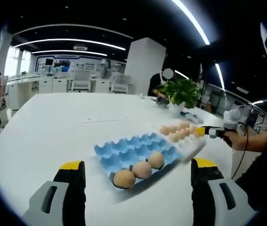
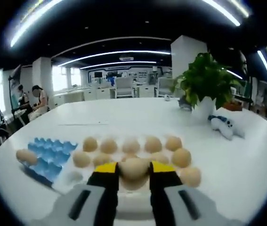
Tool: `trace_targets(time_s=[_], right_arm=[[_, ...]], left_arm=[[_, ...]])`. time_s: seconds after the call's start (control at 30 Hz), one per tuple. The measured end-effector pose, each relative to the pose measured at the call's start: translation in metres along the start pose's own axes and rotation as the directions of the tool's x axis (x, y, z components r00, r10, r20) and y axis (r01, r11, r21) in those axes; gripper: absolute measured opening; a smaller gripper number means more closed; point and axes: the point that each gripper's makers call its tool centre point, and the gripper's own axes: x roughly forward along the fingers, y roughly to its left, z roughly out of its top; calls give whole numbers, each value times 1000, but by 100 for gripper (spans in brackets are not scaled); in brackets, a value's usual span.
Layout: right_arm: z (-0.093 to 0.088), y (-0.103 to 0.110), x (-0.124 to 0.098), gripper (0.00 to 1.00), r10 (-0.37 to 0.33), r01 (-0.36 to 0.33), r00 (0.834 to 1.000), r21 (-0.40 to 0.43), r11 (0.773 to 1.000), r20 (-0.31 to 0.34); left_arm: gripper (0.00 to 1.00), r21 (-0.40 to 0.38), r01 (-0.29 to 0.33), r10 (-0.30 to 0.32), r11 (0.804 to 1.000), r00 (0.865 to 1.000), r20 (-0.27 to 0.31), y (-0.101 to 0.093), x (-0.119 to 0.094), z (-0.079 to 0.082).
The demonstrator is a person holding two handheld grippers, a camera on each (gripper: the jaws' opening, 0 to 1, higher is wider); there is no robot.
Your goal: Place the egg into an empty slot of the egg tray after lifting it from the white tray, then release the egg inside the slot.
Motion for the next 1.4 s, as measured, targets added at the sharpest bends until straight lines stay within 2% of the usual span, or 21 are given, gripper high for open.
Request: trace_targets(time_s=[0.1, 0.33, 0.6, 0.73, 0.77, 0.8, 0.87, 0.93, 0.97, 1.1, 1.33, 1.37, 1.4], right_arm=[[4, 21, 2, 24, 47, -47, 999, 1, 999, 7], [4, 52, 7, 24, 122, -122, 992, -6, 992, -1], [-2, 90, 9, 23, 217, -217, 976, -10, 976, -20], [-3, 118, 9, 23, 296, -297, 955, -5, 955, -27], [-2, 129, 9, 23, 334, -334, 942, -14, 942, -30], [-2, 134, 9, 23, 342, -343, 939, -22, 939, -31], [0, 151, 10, 23, 387, -388, 922, -46, 921, -28], [1, 161, 11, 22, 407, -408, 913, -52, 912, -28], [1, 171, 11, 22, 436, -437, 900, -58, 898, -32], [-4, 193, 14, 22, 480, -482, 876, -77, 873, -51], [-14, 211, 19, 18, 519, -525, 851, -91, 846, -80], [-16, 214, 20, 16, 525, -532, 846, -96, 841, -89], [-17, 215, 21, 9, 527, -535, 845, -96, 840, -94]], left_arm=[[93, -4, -5, 5, 1000, 1000, 3, 2, -1, 0], [93, -4, -9, 9, 1000, 1000, 1, 4, -2, -1], [93, -8, -15, 15, 1000, 1000, 2, 5, -4, -2], [93, -8, -14, 14, 1000, 1000, 1, 5, -4, -3], [93, -9, -14, 14, 1000, 1000, 1, 4, -4, -3], [93, -9, -13, 13, 1000, 1000, 2, 4, -4, -3], [93, -7, -10, 10, 1000, 1000, 3, 3, -3, -2], [93, -6, -6, 6, 1000, 1000, 4, 3, -3, -2], [93, -4, -8, 8, 1000, 1000, 5, 3, -3, -2], [93, -10, -10, 10, 1000, 1000, 8, 3, -3, -2], [93, -10, -14, 14, 1000, 1000, 9, 3, -5, -3], [93, -14, -15, 15, 1000, 1000, 12, 4, -5, -2], [93, -14, -15, 15, 1000, 1000, 12, 4, -5, -2]])
